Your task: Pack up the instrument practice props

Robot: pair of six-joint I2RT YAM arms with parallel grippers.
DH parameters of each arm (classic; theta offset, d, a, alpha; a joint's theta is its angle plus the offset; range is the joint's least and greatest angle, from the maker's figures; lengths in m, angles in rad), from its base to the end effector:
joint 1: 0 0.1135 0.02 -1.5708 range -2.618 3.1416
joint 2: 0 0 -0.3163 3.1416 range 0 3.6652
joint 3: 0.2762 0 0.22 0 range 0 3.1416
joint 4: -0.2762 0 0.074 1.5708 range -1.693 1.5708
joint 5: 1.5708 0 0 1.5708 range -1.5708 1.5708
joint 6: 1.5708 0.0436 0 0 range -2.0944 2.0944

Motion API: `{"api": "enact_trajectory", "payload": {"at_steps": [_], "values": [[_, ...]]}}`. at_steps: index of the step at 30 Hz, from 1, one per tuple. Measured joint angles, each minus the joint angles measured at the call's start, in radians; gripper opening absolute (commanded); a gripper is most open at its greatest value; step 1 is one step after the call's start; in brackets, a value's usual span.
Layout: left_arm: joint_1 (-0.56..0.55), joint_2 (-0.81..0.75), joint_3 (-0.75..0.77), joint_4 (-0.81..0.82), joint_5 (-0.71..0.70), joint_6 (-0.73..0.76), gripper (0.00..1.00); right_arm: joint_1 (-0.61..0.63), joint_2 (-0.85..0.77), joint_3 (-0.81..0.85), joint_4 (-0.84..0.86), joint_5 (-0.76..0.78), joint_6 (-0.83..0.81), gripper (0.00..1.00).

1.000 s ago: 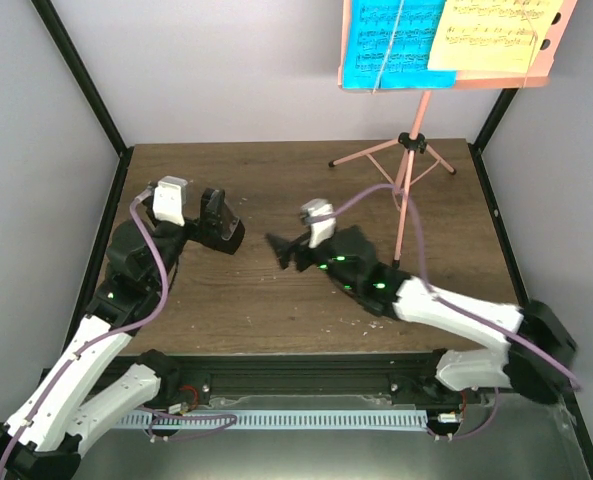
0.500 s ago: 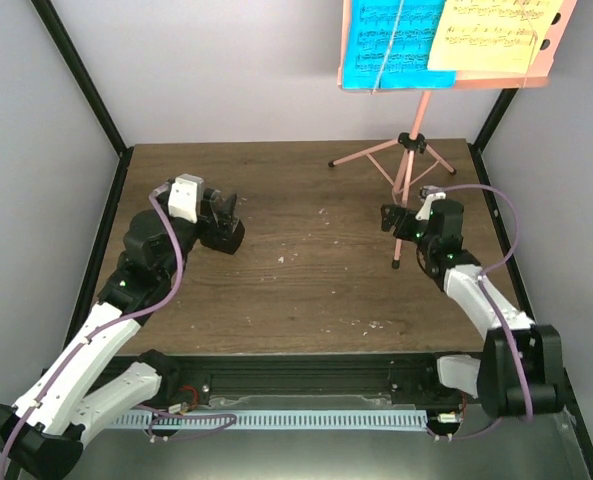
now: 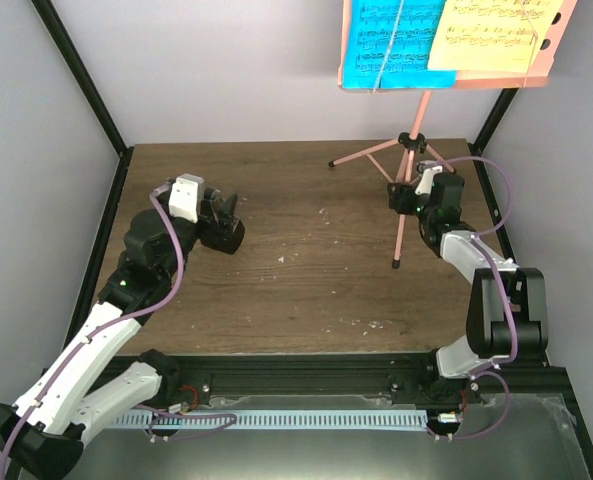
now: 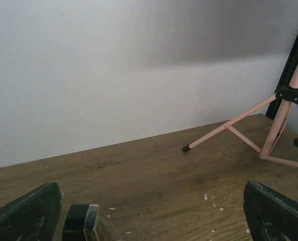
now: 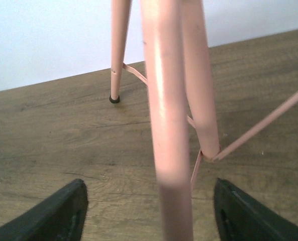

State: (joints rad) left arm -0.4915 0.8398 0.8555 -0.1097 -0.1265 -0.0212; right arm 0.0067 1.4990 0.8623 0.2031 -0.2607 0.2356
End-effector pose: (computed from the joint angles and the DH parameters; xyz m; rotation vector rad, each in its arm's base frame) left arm 0.1227 -0.0595 0.4013 0.2953 1.6455 -0.2829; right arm 0.3085 0.0133 0.3026 0.0622 2.0120 0.4159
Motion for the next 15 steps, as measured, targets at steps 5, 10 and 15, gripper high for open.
{"api": "enact_trajectory", "payload": {"at_steps": [5, 10, 15], "values": [[0.000, 0.003, 0.001, -0.004, 0.004, 0.000, 1.00, -0.002, 0.016, 0.006, 0.059, -0.024, -0.046, 0.53], [0.000, 0.005, 0.001, -0.006, 0.008, 0.000, 1.00, -0.003, 0.025, 0.006, 0.100, -0.023, -0.085, 0.30], [0.000, 0.006, 0.001, -0.008, 0.008, 0.000, 1.00, -0.013, 0.034, 0.002, 0.113, -0.016, -0.087, 0.14]]}}
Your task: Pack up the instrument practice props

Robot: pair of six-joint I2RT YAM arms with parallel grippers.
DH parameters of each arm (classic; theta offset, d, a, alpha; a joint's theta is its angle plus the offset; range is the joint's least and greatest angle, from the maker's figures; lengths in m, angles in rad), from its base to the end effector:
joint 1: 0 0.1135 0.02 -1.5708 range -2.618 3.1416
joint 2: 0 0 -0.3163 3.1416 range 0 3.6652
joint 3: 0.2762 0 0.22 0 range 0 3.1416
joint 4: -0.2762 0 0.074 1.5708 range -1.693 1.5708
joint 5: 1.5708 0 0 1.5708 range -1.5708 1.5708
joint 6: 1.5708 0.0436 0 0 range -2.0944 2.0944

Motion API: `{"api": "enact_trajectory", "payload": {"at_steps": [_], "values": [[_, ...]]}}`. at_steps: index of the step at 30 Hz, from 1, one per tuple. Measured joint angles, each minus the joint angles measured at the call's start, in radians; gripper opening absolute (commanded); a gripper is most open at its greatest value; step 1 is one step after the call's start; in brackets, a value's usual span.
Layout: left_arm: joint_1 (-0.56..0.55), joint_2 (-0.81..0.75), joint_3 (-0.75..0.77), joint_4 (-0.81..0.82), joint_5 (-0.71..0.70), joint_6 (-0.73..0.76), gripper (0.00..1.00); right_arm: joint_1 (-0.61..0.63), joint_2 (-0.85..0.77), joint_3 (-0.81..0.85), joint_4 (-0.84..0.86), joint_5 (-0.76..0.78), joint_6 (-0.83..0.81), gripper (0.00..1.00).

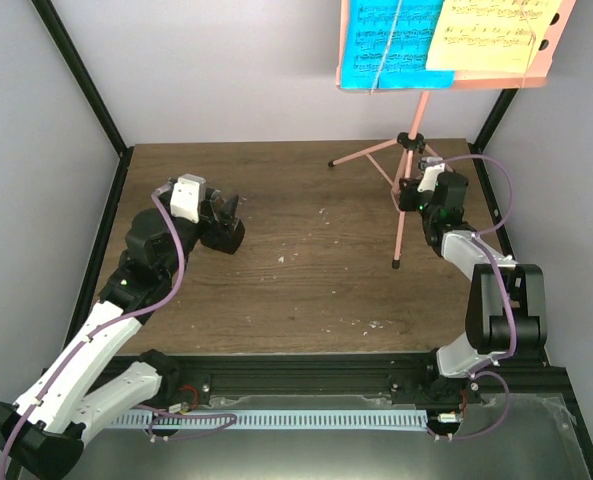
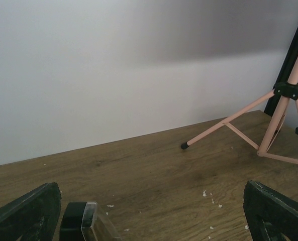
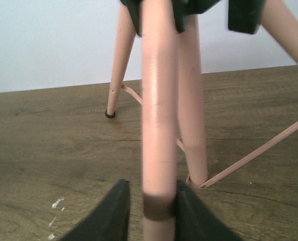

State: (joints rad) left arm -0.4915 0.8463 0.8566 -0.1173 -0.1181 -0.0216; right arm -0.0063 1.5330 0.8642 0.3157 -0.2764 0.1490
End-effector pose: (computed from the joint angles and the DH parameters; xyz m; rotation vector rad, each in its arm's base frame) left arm 0.1241 -0.0606 0.4000 0.3048 1.6573 -0.2874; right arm 0.3202 0.0099 0.3053 -0.0366 1.9262 0.3613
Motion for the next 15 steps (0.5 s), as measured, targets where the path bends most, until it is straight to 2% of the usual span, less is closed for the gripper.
{"api": "enact_trajectory", "payload": {"at_steps": [8, 15], "values": [[0.000, 0.001, 0.000, 0.000, 0.000, 0.000, 1.00, 0.037, -0.060, -0.065, 0.014, 0.037, 0.020, 0.01], [0.000, 0.002, 0.000, 0.000, 0.003, -0.001, 1.00, 0.137, -0.169, -0.119, -0.073, 0.102, 0.112, 0.01]]}}
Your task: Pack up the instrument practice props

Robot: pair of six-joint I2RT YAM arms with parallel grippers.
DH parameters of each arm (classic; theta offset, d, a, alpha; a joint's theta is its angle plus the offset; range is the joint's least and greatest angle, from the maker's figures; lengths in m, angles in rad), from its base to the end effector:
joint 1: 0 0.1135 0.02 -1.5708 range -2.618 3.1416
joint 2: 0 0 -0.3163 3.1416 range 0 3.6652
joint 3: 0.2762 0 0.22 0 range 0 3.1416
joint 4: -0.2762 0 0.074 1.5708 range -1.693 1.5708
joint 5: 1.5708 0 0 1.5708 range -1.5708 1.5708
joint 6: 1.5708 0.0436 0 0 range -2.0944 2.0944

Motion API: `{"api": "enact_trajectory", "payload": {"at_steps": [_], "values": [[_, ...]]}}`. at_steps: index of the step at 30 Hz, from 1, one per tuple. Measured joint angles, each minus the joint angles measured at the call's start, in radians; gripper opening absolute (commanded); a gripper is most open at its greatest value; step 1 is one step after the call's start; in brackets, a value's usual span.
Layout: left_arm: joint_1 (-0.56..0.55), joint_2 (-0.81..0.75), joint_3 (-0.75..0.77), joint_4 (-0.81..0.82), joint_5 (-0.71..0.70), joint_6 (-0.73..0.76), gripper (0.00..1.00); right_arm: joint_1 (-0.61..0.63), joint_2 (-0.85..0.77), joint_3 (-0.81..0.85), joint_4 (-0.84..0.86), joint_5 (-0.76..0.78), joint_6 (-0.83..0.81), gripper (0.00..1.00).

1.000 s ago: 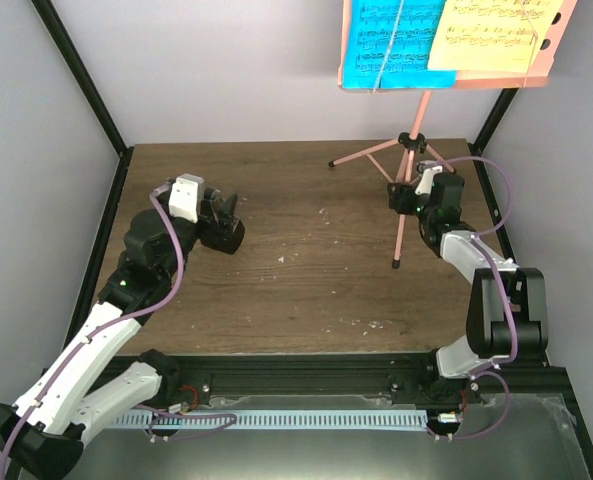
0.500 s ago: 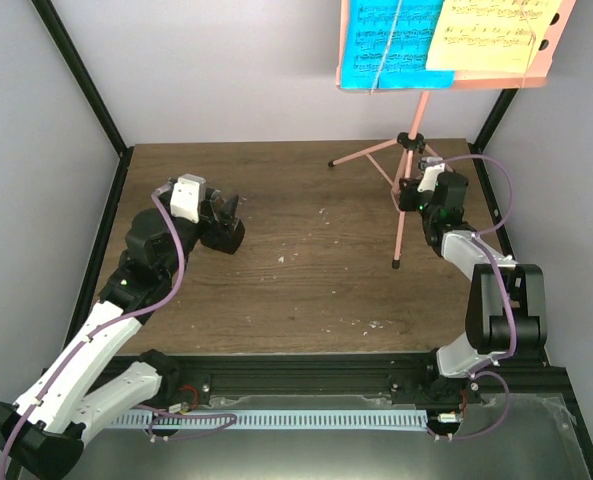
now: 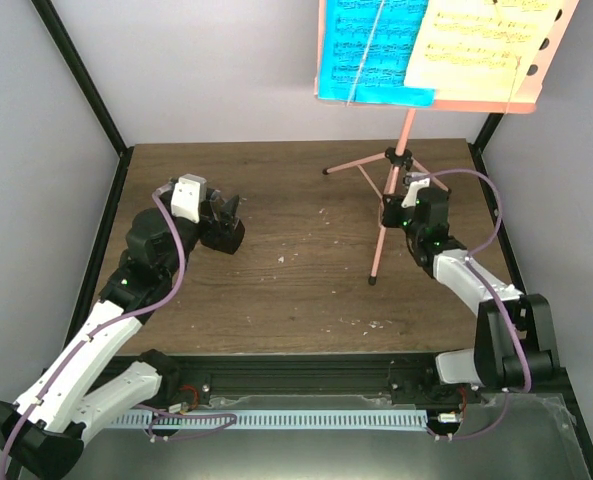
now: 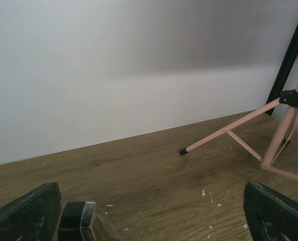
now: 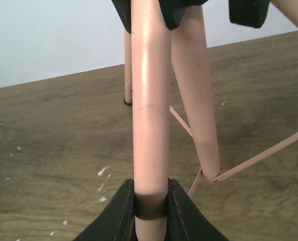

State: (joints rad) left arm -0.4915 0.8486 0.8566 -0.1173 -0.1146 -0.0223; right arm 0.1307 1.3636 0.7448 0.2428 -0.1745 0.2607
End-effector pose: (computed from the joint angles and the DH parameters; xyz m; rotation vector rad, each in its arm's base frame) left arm 0.1246 -0.0611 0.3997 0.3075 1.6594 -0.2903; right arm 0.2676 0.0428 0.3062 0.0109 1.9650 0.4278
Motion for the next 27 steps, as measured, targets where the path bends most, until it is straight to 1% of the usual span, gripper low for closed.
{"api": "enact_trajectory", "payload": {"at_steps": [2, 7, 13, 16, 21, 24, 25, 26, 27], "values": [[0.000, 0.002, 0.000, 0.000, 0.003, 0.000, 1.00, 0.045, -0.032, -0.016, -0.024, 0.037, 0.033, 0.01], [0.000, 0.007, 0.000, 0.000, 0.004, 0.000, 1.00, 0.203, -0.103, -0.058, -0.063, 0.150, 0.156, 0.01], [0.000, 0.013, 0.000, 0.000, 0.005, -0.001, 1.00, 0.405, -0.114, -0.063, -0.083, 0.326, 0.309, 0.01], [0.000, 0.013, 0.000, 0.000, 0.005, -0.001, 1.00, 0.492, -0.085, -0.049, -0.069, 0.410, 0.377, 0.01], [0.000, 0.013, 0.000, 0.000, 0.004, -0.001, 1.00, 0.625, 0.021, 0.027, -0.046, 0.539, 0.479, 0.01], [0.000, 0.013, 0.000, 0.000, 0.004, -0.001, 1.00, 0.698, 0.089, 0.076, -0.021, 0.581, 0.526, 0.01], [0.000, 0.013, 0.000, 0.000, 0.004, -0.001, 1.00, 0.712, 0.104, 0.086, -0.016, 0.585, 0.536, 0.02], [0.000, 0.013, 0.000, 0.000, 0.004, -0.001, 1.00, 0.728, 0.121, 0.098, -0.008, 0.589, 0.546, 0.06], [0.000, 0.013, 0.000, 0.000, 0.004, -0.001, 1.00, 0.738, 0.134, 0.106, -0.001, 0.589, 0.552, 0.13]]}}
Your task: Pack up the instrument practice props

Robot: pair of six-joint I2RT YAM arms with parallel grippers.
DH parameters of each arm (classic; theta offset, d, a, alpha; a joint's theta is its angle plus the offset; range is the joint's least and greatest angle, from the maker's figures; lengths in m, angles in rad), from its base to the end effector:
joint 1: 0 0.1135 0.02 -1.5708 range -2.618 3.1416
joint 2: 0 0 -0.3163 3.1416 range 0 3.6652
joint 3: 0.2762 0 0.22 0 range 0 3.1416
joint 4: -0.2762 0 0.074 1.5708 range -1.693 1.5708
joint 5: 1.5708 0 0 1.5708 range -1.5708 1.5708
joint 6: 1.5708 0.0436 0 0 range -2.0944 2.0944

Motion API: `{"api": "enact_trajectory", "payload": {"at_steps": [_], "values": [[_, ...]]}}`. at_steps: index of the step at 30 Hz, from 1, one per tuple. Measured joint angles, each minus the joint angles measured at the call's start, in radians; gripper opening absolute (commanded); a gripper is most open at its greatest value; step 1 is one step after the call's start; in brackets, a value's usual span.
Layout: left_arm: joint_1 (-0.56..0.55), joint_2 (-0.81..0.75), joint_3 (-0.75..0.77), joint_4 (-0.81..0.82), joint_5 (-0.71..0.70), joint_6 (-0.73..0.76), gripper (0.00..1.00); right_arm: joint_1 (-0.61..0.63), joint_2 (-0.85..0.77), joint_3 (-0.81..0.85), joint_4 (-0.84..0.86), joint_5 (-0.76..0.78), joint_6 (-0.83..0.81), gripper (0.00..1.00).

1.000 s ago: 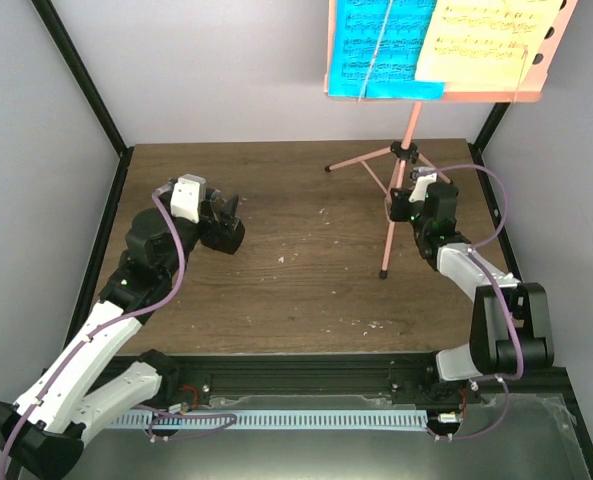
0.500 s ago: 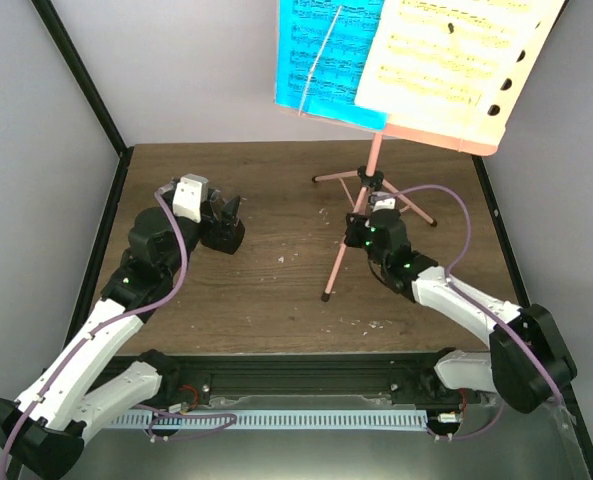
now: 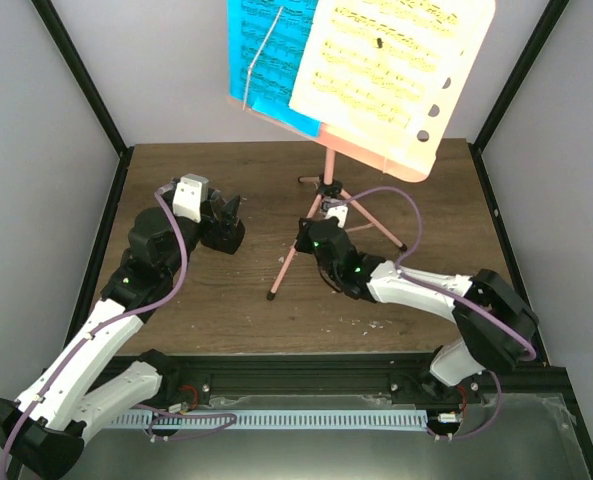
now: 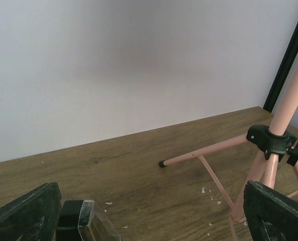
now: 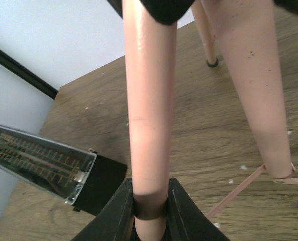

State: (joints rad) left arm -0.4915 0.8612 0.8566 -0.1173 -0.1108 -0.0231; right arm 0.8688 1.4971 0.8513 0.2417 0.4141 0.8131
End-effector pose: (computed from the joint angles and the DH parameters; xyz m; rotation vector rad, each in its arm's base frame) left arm 0.1277 -0.0629 0.3982 0.3131 1.6713 -0.2914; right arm 0.2114 0.2228 0.3047 0.2200 1.9933 0.6988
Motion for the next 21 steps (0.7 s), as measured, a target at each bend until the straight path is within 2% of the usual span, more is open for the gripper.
{"api": "enact_trajectory", "payload": {"at_steps": [3, 4, 10, 15, 21], "values": [[0.000, 0.000, 0.000, 0.000, 0.000, 0.000, 1.00, 0.015, 0.025, 0.013, 0.026, -0.010, 0.018, 0.53], [0.000, 0.000, 0.000, 0.000, 0.000, 0.000, 1.00, 0.016, 0.029, 0.012, 0.024, -0.025, 0.028, 0.61], [0.000, 0.000, 0.000, 0.000, -0.002, 0.001, 1.00, 0.026, 0.015, -0.013, 0.024, -0.074, 0.019, 0.89], [0.000, 0.000, 0.000, 0.000, -0.005, 0.001, 1.00, 0.026, -0.093, -0.095, 0.021, -0.085, 0.005, 0.99], [0.001, 0.039, 0.024, -0.019, 0.001, 0.001, 1.00, 0.006, -0.317, -0.196, -0.025, -0.097, -0.024, 1.00]]}}
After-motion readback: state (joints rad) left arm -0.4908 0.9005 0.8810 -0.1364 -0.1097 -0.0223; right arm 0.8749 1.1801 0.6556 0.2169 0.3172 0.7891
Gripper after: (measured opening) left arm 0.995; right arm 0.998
